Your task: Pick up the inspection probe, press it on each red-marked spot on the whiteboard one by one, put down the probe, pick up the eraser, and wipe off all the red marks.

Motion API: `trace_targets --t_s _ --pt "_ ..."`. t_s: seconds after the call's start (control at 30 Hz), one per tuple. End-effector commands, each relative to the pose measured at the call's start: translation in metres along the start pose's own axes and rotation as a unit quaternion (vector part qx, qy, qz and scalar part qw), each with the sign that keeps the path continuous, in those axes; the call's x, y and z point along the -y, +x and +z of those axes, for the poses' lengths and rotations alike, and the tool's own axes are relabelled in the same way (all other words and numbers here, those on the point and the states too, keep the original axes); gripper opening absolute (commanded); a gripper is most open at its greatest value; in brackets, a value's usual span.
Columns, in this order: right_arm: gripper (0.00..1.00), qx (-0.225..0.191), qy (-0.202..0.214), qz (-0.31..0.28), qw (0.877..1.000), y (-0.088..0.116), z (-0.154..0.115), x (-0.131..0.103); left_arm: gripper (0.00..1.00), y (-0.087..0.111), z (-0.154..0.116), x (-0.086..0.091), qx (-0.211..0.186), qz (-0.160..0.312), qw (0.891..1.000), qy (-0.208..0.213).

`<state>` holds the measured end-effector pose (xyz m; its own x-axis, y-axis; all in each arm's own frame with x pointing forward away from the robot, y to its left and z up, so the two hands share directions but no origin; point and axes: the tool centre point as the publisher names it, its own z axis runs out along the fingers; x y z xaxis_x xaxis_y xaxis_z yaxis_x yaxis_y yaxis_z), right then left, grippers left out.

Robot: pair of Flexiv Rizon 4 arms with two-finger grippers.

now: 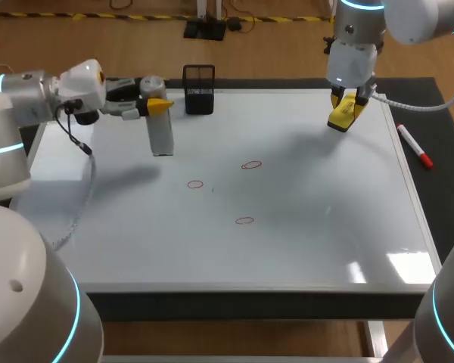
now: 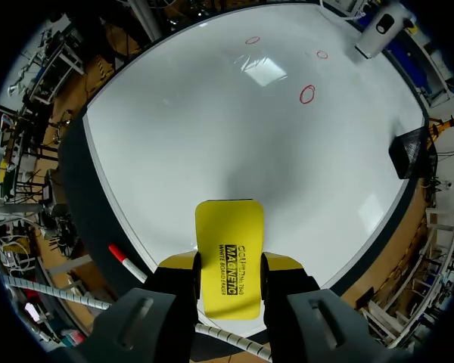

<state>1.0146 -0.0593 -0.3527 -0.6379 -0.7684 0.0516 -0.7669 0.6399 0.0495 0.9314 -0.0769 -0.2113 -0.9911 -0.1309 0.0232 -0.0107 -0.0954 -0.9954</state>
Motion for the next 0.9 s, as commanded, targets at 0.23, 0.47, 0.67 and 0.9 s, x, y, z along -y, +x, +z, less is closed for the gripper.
trace_targets --t_s 0.23,0.47,0.67,0.9 --pt "0.0 -0.001 0.001 -0.001 1.0 0.001 -0.001 0.0 0.0 0.033 0.021 -0.015 -0.03 0.007 0.999 0.009" --pt "0.0 -0.001 0.001 -0.001 1.0 0.001 -0.001 0.0 0.0 0.051 0.034 -0.021 -0.071 0.015 0.997 0.015" --pt "0.0 -0.001 0.001 -0.001 1.0 0.001 -0.001 0.0 0.0 0.056 0.039 -0.024 -0.087 0.013 0.996 0.018" --pt "0.0 -0.001 0.001 -0.001 1.0 0.001 -0.001 0.0 0.0 0.059 0.045 -0.033 -0.097 0.003 0.995 0.025"
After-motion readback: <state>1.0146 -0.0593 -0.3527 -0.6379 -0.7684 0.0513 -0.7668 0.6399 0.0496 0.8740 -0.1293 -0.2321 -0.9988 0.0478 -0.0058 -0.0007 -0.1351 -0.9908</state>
